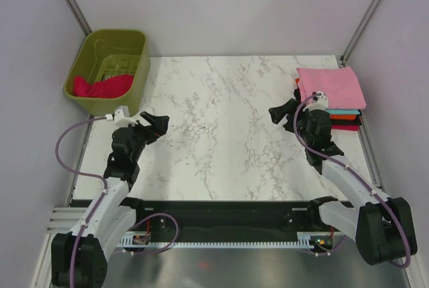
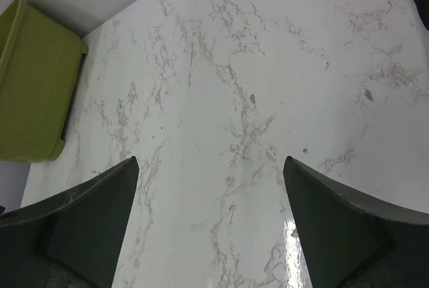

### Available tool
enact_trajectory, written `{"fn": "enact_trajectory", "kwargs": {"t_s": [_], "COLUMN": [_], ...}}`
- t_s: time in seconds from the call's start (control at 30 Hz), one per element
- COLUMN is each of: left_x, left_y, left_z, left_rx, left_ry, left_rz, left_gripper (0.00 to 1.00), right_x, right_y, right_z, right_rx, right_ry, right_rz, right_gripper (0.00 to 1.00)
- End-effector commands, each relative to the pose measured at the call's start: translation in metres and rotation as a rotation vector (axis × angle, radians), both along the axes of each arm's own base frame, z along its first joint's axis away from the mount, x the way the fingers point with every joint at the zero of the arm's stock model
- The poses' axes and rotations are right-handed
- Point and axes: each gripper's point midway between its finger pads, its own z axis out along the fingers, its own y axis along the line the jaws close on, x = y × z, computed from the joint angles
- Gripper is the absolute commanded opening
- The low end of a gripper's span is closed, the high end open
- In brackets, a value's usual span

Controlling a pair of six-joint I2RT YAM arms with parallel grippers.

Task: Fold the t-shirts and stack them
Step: Grab the tshirt from the pile

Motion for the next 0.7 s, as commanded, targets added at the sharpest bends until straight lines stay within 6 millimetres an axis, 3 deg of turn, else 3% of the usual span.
{"fn": "enact_trajectory", "kwargs": {"t_s": [0.0,0.1,0.27,0.3,0.37,0.4,0.43,0.47,0.53,0.57,0.63,0.67], "left_x": [0.004,0.008,0.017,0.023,0.031,0.043,0.052,0.066,0.081,0.098,0.112,0.136], "left_y": [-0.001,0.002,-0.002,-0.001,0.008,0.01,0.02,0.024,0.043,0.049,0.069,0.075], "left_z": [0.01,0.004,-0.006,0.005,0.001,0.03,0.03,0.067,0.063,0.098,0.103,0.115], "left_rx": [-0.067,-0.076,-0.175,-0.204,-0.189,-0.186,-0.158,-0.152,-0.082,-0.078,-0.047,-0.034], "left_ry": [-0.042,0.012,0.107,0.1,0.151,0.109,0.131,0.076,0.152,0.103,0.156,0.167], "left_rz": [0.017,0.049,0.079,0.094,0.157,0.174,0.228,0.251,0.326,0.343,0.387,0.394], "left_gripper": [1.0,1.0,0.97,0.97,0.97,0.97,0.97,0.97,0.97,0.97,0.97,0.97], "right_x": [0.0,0.002,0.003,-0.002,-0.003,-0.005,-0.007,-0.008,-0.012,-0.012,-0.015,-0.016], "right_y": [-0.005,0.002,0.004,0.005,0.008,0.007,0.008,0.008,0.007,0.006,0.002,-0.001], "right_z": [0.013,0.022,-0.006,-0.018,-0.023,-0.029,-0.029,-0.03,-0.025,-0.022,-0.018,-0.018], "right_rx": [0.033,0.032,0.028,0.035,0.051,0.047,0.042,0.037,0.029,0.025,0.011,0.006], "right_ry": [-0.055,-0.027,0.069,0.084,0.073,0.087,0.089,0.092,0.074,0.065,0.048,0.046], "right_rz": [-0.043,-0.008,-0.011,-0.002,0.016,0.011,0.018,0.023,0.029,0.024,0.012,-0.001], "right_gripper": [0.98,0.98,0.98,0.98,0.98,0.98,0.98,0.98,0.98,0.98,0.98,0.98]}}
